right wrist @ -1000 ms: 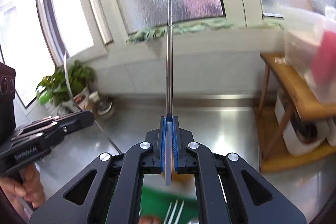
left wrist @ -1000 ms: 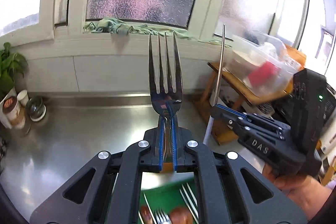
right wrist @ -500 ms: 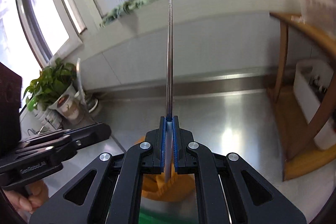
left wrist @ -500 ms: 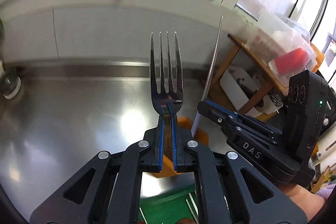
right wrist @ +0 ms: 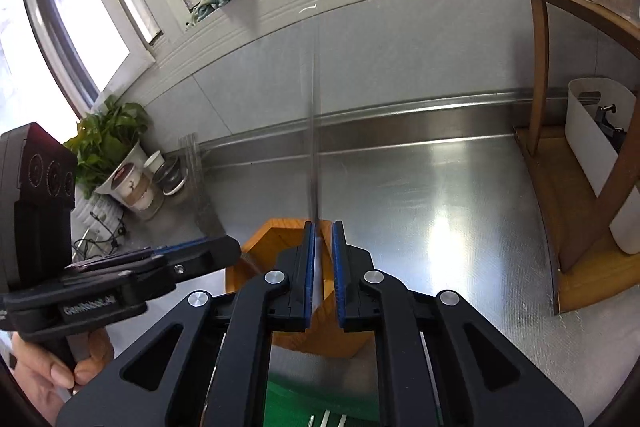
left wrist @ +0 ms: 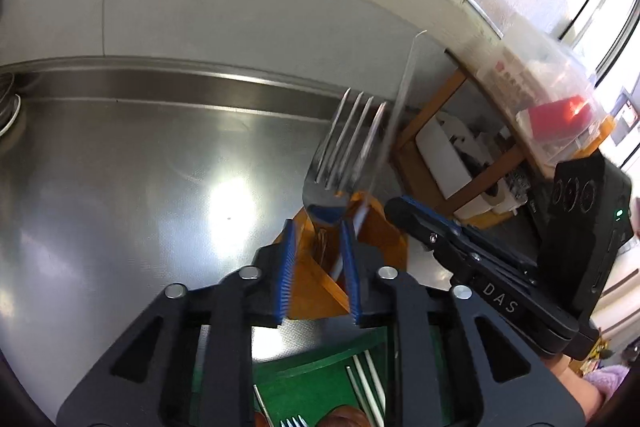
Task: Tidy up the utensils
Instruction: 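Open both tools to drop the fork and chopstick into the orange holder, then grasp a thin silver utensil with the left tool while the right grasps the silver spoon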
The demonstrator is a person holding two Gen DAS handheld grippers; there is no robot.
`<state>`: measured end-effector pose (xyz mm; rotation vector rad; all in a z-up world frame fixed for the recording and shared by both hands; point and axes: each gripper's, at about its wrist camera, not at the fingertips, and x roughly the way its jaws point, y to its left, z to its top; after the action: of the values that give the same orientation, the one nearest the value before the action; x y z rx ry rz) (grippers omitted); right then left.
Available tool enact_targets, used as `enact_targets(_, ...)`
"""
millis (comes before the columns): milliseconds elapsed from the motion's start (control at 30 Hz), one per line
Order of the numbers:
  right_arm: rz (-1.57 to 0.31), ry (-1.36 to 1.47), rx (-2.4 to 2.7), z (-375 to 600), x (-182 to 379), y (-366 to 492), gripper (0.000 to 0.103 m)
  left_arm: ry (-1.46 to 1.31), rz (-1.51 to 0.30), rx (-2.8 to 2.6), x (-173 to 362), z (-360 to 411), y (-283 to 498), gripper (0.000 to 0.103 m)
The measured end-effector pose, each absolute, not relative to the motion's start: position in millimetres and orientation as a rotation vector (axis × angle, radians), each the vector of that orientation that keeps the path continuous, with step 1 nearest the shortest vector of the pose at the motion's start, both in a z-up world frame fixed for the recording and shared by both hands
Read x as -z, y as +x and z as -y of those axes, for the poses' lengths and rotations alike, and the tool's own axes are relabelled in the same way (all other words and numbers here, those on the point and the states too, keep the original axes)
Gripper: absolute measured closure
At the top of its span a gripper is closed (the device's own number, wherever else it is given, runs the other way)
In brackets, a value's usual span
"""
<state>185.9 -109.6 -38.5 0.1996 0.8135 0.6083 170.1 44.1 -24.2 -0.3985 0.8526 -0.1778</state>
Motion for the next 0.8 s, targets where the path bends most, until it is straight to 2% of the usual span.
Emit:
enact_targets(133, -0.796, 0.209, -0.595, 121.2, 23.2, 177.9, 0.092, -0.408, -0.812, 0.164, 5.1, -51.0, 155.3, 0.080)
enact_targets(200, -0.783, 0.195, -0.594, 128.1, 10.4, 169.1, 0.091, -0.386, -0.786, 0.150, -8.6, -54.2, 140.2, 0.072)
enact_targets(267, -0.785, 0.173, -0.593, 134.2, 0.1, 159.9, 0.078, -0.373, -0.774, 0.144, -19.8, -55.9, 125.1, 0.063)
enact_targets(333, -0.795, 0.162, -0.589, 141.0, -8.5, 149.4, 0.036, -0.351, -0.776, 0.139, -28.7, -55.4, 109.5, 0.053)
enact_targets(400, -0.808, 0.146, -0.570, 147.0, -14.9, 139.6, 0.031, -0.335, -0.800, 0.126, -34.0, -54.0, 94.6, 0.039)
enact_targets(467, -0.854, 0.123, -0.567, 151.1, -17.3, 129.2, 0.017, -0.333, -0.831, 0.119, -34.5, -52.6, 83.9, 0.030)
enact_targets(500, -0.881, 0.115, -0.565, 152.1, -16.7, 125.0, 0.007, -0.330, -0.860, 0.113, -33.1, -51.6, 76.5, 0.024)
enact_targets(533, -0.930, 0.106, -0.567, 152.4, -14.2, 120.1, 0.003, -0.322, -0.891, 0.111, -30.8, -49.4, 70.7, 0.021)
enact_targets(600, -1.036, 0.104, -0.583, 152.5, -6.3, 113.1, 0.004, -0.309, -0.935, 0.125, -26.5, -45.3, 58.2, 0.011)
enact_targets(667, -1.154, 0.108, -0.595, 153.6, 4.2, 104.6, 0.004, -0.311, -0.990, 0.143, -21.3, -40.8, 45.7, 0.009)
enact_targets(800, -1.241, 0.102, -0.581, 160.4, 17.7, 86.0, 0.004, -0.318, -1.116, 0.136, -6.8, -35.4, 25.6, 0.009)
